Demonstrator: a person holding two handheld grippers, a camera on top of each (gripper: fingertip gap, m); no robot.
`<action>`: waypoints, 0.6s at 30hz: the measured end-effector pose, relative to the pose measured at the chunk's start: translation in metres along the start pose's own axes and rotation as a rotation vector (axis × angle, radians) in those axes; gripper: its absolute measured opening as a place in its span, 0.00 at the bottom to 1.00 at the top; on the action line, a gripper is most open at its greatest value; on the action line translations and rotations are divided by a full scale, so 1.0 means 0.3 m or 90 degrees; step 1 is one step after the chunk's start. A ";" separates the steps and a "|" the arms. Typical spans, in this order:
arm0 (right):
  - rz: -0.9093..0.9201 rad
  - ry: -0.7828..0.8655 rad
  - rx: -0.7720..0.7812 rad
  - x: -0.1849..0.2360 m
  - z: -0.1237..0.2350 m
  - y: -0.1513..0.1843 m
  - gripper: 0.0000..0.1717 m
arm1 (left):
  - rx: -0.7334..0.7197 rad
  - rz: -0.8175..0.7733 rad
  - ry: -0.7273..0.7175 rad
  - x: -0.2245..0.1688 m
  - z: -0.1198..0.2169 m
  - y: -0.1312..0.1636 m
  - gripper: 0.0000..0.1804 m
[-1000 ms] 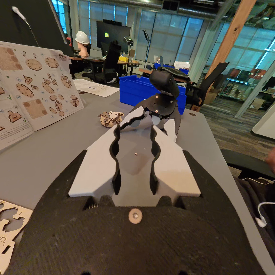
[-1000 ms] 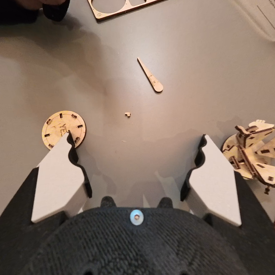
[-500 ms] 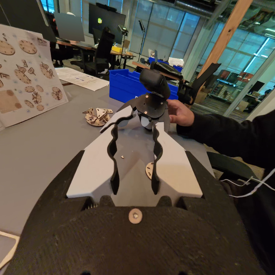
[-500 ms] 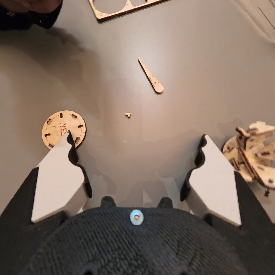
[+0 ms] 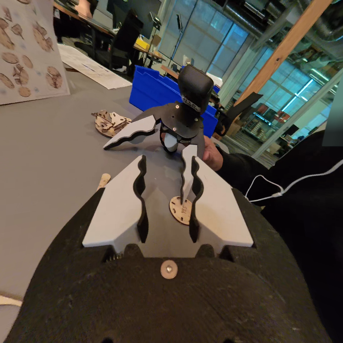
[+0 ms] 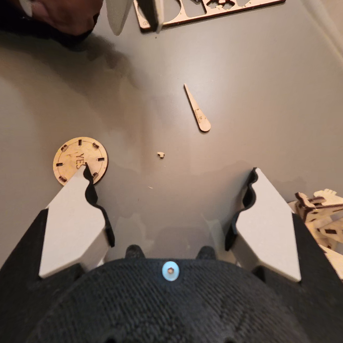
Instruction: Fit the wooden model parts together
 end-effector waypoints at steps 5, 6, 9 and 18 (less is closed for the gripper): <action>-0.021 0.013 0.000 0.007 -0.003 -0.005 0.93 | 0.003 -0.064 -0.020 -0.050 0.003 -0.018 0.25; -0.024 0.015 0.000 0.008 -0.004 -0.007 0.93 | 0.005 -0.077 -0.024 -0.063 0.003 -0.019 0.25; -0.026 0.016 0.000 0.008 -0.005 -0.008 0.93 | 0.015 -0.125 -0.060 -0.080 0.000 -0.019 0.24; -0.047 0.017 -0.013 0.015 0.014 -0.027 0.73 | 0.032 -0.144 -0.112 -0.041 0.001 -0.015 0.23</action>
Point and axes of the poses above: each gripper's, where its closed fingertips meet, z back along the fingers, y out of its underside, x = y × z across the jaws, the point moved 3 cm from there along z, back along the fingers, and after that the axes turned 13 degrees about x, right-handed, at the moved point
